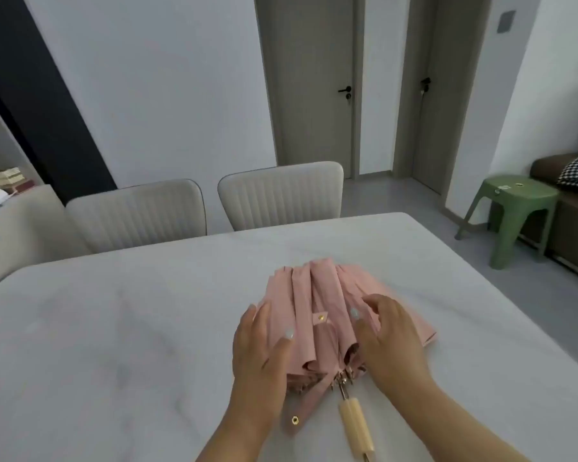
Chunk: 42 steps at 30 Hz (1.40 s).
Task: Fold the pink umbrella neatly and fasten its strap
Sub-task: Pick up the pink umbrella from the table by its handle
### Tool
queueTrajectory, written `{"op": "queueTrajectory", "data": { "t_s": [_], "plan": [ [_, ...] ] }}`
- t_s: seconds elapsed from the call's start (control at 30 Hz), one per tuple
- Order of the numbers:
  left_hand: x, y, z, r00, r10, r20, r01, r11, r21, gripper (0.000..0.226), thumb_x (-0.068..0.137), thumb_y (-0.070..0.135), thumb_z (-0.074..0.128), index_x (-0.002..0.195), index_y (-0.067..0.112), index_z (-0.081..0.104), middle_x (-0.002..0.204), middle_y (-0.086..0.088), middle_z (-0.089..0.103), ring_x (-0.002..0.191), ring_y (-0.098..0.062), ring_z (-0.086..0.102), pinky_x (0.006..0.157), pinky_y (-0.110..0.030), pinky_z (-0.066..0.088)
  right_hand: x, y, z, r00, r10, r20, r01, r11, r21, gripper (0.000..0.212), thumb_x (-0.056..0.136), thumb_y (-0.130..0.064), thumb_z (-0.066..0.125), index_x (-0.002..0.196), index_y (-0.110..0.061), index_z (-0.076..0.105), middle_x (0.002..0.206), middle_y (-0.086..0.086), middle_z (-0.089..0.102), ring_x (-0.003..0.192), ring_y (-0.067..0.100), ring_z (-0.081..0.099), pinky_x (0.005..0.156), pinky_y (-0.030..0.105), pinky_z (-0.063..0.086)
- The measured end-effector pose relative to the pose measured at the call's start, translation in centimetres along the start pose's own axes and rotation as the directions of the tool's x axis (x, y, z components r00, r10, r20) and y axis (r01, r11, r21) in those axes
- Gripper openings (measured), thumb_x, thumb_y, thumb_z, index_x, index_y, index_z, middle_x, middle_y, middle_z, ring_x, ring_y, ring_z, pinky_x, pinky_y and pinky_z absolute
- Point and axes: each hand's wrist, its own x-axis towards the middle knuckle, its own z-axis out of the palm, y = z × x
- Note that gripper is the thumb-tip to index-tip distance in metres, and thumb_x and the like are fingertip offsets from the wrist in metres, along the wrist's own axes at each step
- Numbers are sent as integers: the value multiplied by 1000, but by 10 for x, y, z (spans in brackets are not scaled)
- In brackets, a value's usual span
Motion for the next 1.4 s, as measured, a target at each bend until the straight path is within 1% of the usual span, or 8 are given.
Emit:
{"op": "queueTrajectory", "data": {
  "t_s": [0.43,0.67,0.77,0.87,1.03,1.13,1.27,1.4],
  "plan": [
    [-32,-31,33,984,156,-81,-154,988,28,72,71,75,16,140,52,13,145,31,11,144,7,-2,122,-32,3,-34,32,31,965,-51,-257,60,998,30,29,91,-34,52,114,-16,55,111,-2,51,111,19,44,93,27,29],
    [-60,-47,39,960,165,-224,-174,984,-21,71,77,70,27,136,32,43,133,18,38,129,-3,28,111,-28,24,-51,35,38,960,31,-279,-9,997,80,34,92,-44,47,83,-12,46,85,0,54,84,23,48,74,34,36],
    [-66,-49,44,947,189,-259,-212,975,-65,38,82,59,37,99,29,53,105,11,53,100,-5,47,92,-27,39,-54,36,39,977,155,-149,-149,988,46,48,93,-54,39,87,-8,47,85,6,60,78,28,52,66,34,36],
    [-71,-46,50,977,99,-191,-130,979,-159,42,90,56,38,82,18,53,79,3,60,74,-15,56,66,-25,44,-54,35,45,951,303,59,-303,953,-7,59,94,-60,30,98,-4,46,92,9,52,84,27,46,73,33,33],
    [-62,-45,68,985,-127,119,164,903,-396,42,103,36,37,88,6,63,81,-8,70,76,-20,67,72,-32,53,-39,32,48,914,329,239,-364,924,121,67,93,-65,21,90,-8,57,88,9,62,82,25,57,80,34,41],
    [-58,-50,73,975,-92,202,161,921,-354,53,103,45,32,96,9,72,88,-8,76,87,-20,72,81,-33,57,-28,40,55,854,361,374,-480,824,301,96,62,-92,33,97,-9,66,93,12,71,88,30,67,91,46,51],
    [-60,-47,72,988,-38,147,81,950,-302,61,102,51,28,92,14,76,77,-1,72,72,-4,64,77,-18,51,-31,42,47,751,271,602,-604,649,462,72,74,-74,55,96,-7,65,59,10,64,44,23,59,46,30,52],
    [-66,-40,68,994,83,74,-67,978,-196,66,102,52,24,85,17,77,70,12,64,71,-4,52,74,-23,43,-30,46,46,737,223,638,-615,612,497,78,71,-81,51,101,-10,60,66,13,65,43,20,51,43,24,44]
  ]
}}
